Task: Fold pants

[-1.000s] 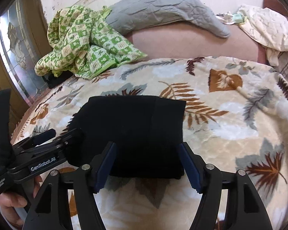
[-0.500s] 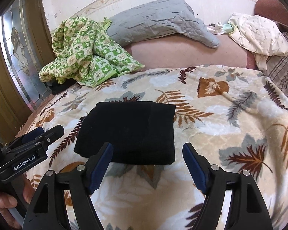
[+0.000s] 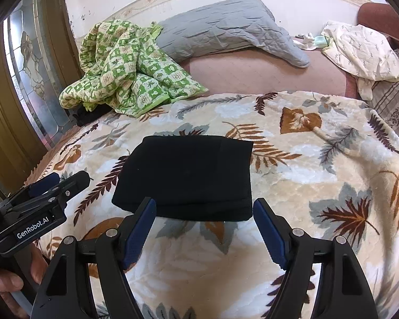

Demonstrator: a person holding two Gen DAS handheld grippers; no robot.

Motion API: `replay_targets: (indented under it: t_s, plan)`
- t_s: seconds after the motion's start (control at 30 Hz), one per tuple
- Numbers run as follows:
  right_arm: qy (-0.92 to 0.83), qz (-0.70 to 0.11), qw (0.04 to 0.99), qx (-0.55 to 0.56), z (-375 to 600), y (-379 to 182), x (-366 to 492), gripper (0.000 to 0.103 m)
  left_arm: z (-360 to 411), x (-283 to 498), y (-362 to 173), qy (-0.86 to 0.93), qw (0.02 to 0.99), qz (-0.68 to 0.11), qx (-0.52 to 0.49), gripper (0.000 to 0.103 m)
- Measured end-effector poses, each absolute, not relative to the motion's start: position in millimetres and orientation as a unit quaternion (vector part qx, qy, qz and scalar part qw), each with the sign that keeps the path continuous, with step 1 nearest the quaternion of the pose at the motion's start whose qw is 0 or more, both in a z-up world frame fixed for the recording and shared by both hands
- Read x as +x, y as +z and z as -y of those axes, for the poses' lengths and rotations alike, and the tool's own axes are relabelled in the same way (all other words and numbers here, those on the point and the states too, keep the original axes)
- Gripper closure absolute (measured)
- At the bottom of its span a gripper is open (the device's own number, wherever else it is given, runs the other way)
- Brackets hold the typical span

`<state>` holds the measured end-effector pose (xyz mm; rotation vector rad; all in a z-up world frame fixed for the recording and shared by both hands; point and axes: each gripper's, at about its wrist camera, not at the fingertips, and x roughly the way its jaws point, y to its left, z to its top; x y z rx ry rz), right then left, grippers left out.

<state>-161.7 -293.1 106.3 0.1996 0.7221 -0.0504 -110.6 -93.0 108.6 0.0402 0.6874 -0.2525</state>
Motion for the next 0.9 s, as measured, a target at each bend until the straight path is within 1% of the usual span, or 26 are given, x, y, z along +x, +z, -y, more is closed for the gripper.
replay_targets:
  t_s: [0.77,0.9]
  plan:
    - [-0.027,-0.36,0.927,0.101,299.2,100.5,-161.0,0.025,96.0,-110.6,106.6,-0.127,0.932,-0.338,0.022,0.02]
    - [-0.027,-0.362,0.926,0.102,299.8,98.6,-161.3,0.025,98.3,-113.3,106.4,-0.131,0.936,-0.325,0.03,0.02]
